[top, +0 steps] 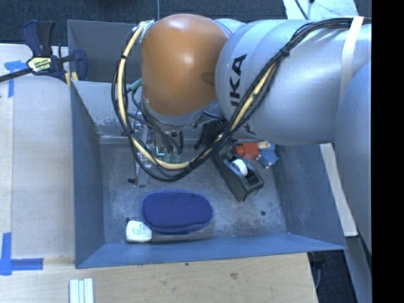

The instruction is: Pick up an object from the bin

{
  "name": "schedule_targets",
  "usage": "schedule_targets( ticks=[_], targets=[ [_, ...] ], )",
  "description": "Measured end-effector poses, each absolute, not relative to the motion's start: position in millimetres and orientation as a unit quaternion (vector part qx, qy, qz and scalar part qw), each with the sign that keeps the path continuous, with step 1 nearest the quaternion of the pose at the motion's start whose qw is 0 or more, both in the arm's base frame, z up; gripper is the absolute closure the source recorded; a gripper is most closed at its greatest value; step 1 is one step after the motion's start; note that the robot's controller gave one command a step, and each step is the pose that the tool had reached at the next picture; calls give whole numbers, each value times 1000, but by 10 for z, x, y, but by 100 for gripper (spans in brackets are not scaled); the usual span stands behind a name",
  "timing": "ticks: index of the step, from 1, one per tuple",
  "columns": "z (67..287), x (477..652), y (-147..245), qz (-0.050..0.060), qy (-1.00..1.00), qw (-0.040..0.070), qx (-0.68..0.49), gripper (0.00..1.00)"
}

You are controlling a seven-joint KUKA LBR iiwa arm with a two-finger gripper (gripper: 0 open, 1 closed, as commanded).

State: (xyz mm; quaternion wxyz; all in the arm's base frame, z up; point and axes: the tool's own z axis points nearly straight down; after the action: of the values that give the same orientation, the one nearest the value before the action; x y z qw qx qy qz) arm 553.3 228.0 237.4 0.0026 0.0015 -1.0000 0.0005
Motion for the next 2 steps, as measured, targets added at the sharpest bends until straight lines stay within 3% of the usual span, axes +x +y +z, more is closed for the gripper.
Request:
schedule_targets(
  ticks=[1, 2],
  targets=[
    [1265, 5532, 1675, 2, -999, 3, 46, 0],
    [702, 5082, 1544, 0, -1000, -1, 15, 0]
  ],
)
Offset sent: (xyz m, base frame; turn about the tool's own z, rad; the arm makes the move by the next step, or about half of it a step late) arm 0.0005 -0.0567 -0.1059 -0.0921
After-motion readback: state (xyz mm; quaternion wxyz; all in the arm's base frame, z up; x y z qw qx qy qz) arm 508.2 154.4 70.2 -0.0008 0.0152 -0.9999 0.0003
